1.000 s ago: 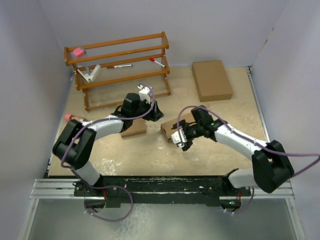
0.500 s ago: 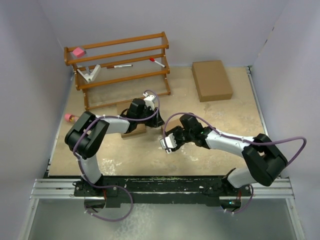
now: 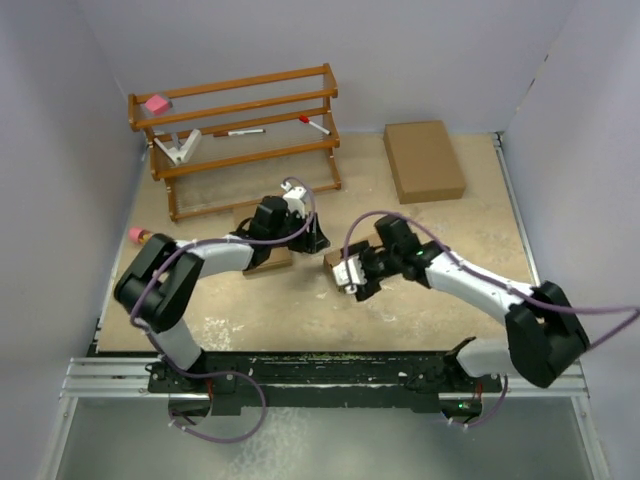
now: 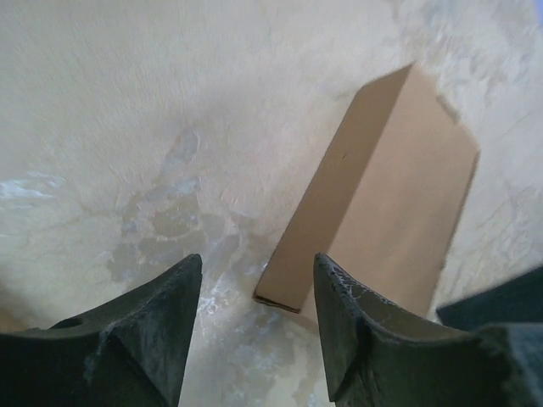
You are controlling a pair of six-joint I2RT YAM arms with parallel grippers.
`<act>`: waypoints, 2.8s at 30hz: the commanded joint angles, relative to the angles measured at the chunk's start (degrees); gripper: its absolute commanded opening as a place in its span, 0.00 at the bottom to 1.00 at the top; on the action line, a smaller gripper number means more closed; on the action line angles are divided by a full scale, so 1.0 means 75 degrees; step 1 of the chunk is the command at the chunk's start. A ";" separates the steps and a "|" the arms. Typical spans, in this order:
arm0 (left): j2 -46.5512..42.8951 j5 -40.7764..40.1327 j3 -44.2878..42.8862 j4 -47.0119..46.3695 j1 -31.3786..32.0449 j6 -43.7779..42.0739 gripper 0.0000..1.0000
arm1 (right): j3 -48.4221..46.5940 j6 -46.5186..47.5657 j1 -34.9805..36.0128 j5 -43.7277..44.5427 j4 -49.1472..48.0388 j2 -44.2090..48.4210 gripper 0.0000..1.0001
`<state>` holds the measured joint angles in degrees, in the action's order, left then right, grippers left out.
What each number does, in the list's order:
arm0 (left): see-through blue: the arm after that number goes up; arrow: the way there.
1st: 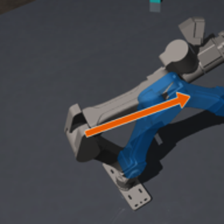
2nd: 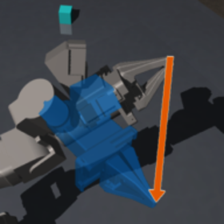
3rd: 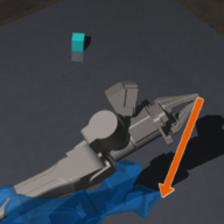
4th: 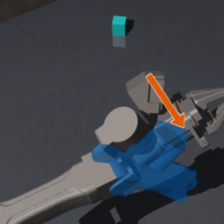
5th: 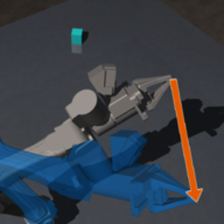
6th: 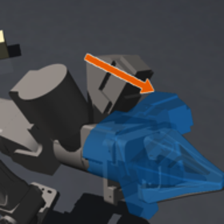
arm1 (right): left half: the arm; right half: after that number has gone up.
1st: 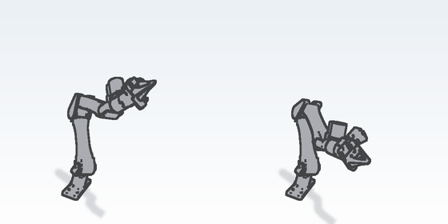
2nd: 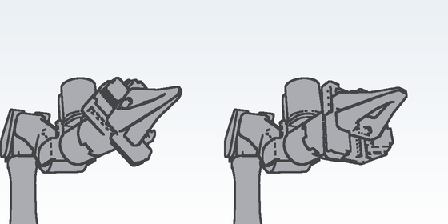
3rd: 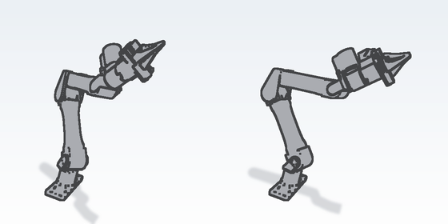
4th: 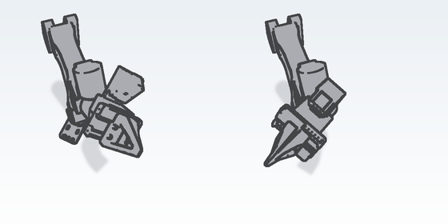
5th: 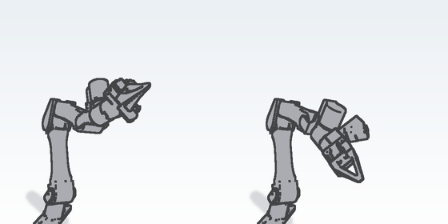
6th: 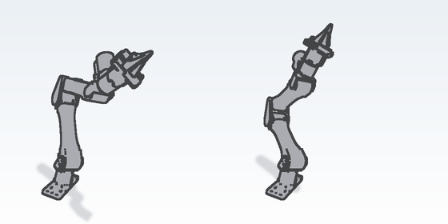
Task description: Fold the paper box
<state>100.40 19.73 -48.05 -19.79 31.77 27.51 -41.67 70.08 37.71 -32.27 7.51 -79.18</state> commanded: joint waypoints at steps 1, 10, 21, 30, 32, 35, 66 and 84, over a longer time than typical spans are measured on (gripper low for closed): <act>-0.1680 -0.1126 -0.0212 0.0230 -0.0021 -0.0147 0.59 | -0.0918 -0.0504 -0.1258 -0.1605 0.1614 0.0831 0.79; -0.4469 -0.2217 0.1399 -0.0494 -0.0011 -0.0435 0.84 | -0.2465 -0.6203 -0.4744 -0.2857 0.1941 -0.1277 0.88; -0.3441 0.0414 0.3234 -0.3046 0.0156 0.2714 0.98 | -0.2563 -0.6687 -0.5708 -0.3410 0.1916 -0.3155 0.81; -0.2214 -0.0651 0.3737 -0.3709 0.0731 0.4067 0.98 | -0.2830 -0.6442 -0.5815 -0.4378 0.2776 -0.4072 0.49; -0.1978 -0.0716 0.3795 -0.3999 0.0761 0.4351 0.98 | -0.2801 -0.6473 -0.5955 -0.4448 0.2750 -0.4205 0.45; -0.1578 -0.0734 0.3874 -0.4729 0.0856 0.4696 0.98 | -0.2879 -0.6411 -0.6184 -0.4630 0.2866 -0.4534 0.40; 0.0578 -0.1901 0.4155 -0.9043 0.1776 0.6014 0.97 | -0.3057 -0.6538 -0.6748 -0.4451 0.2795 -0.5311 0.29; 0.1183 -0.1631 0.2566 -0.8097 0.1810 0.6104 0.95 | -0.3081 -0.6488 -0.6750 -0.4416 0.2806 -0.5337 0.30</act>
<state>108.01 7.11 -24.91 -80.75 44.88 72.90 -64.05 18.65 -13.15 -71.90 29.91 -118.02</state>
